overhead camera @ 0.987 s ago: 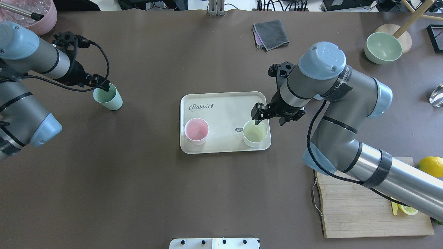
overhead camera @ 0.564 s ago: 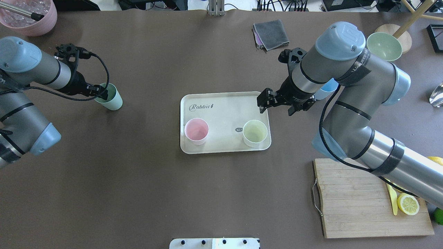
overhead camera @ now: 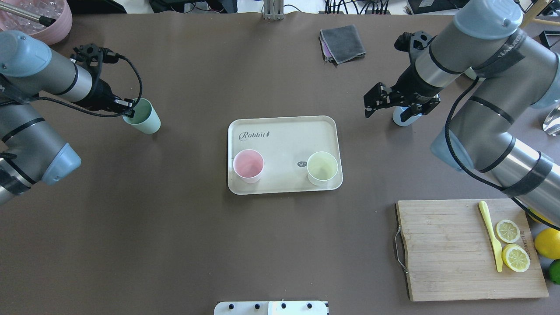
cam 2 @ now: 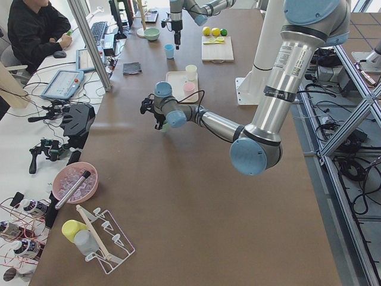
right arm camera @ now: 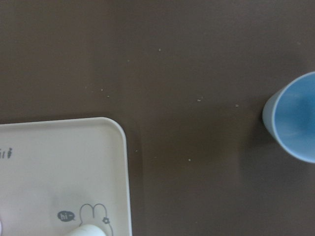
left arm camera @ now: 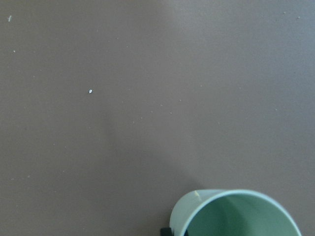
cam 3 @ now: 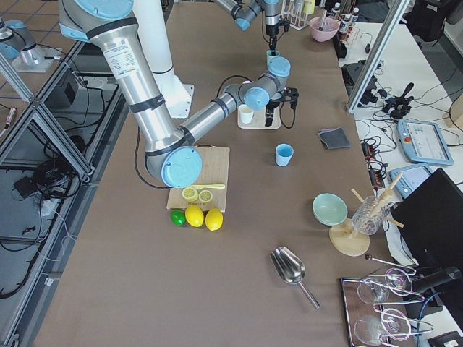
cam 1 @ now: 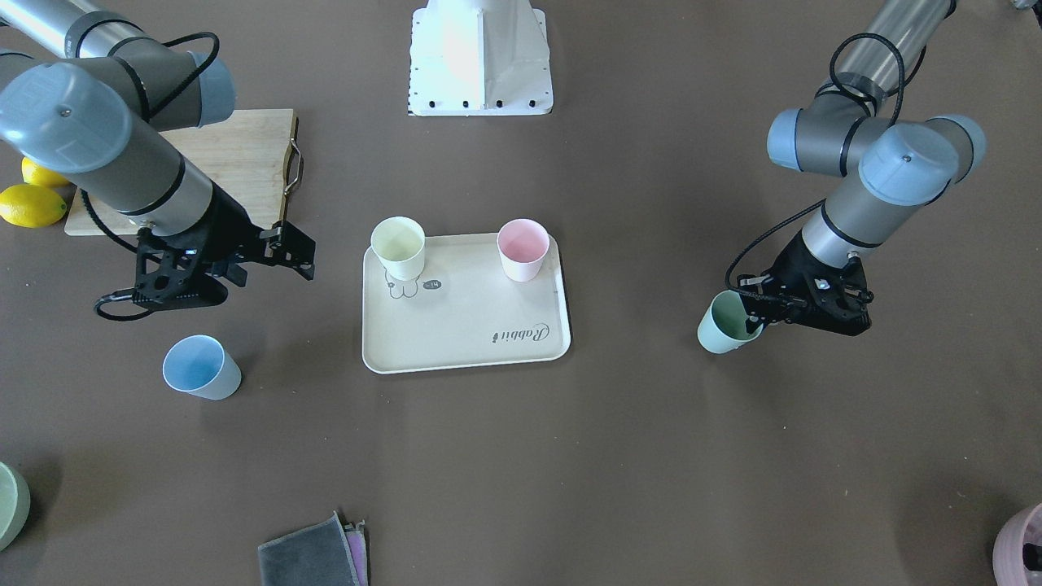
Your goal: Place all cups on tray
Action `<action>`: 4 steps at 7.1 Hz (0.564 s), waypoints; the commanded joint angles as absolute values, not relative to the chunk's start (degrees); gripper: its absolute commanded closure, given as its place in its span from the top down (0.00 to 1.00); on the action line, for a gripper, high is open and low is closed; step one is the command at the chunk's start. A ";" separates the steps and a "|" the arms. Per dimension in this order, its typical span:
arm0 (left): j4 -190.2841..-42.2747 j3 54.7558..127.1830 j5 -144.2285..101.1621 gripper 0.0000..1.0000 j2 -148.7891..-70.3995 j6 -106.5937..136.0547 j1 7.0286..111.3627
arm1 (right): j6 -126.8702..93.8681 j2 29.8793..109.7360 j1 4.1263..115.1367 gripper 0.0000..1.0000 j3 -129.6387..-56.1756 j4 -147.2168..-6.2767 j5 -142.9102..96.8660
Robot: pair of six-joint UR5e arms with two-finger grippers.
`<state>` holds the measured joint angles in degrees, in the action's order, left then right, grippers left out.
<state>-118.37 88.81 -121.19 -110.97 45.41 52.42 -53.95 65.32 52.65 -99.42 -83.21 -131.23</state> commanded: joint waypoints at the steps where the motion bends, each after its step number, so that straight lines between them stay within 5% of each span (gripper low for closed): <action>1: -110.08 88.69 -121.82 0.00 -119.75 52.59 52.56 | -40.33 68.54 57.37 1.00 -98.88 -88.84 -130.96; 4: -104.78 88.24 -116.58 0.00 -127.60 63.96 45.29 | -32.72 71.72 59.41 1.00 -94.51 -87.81 -126.58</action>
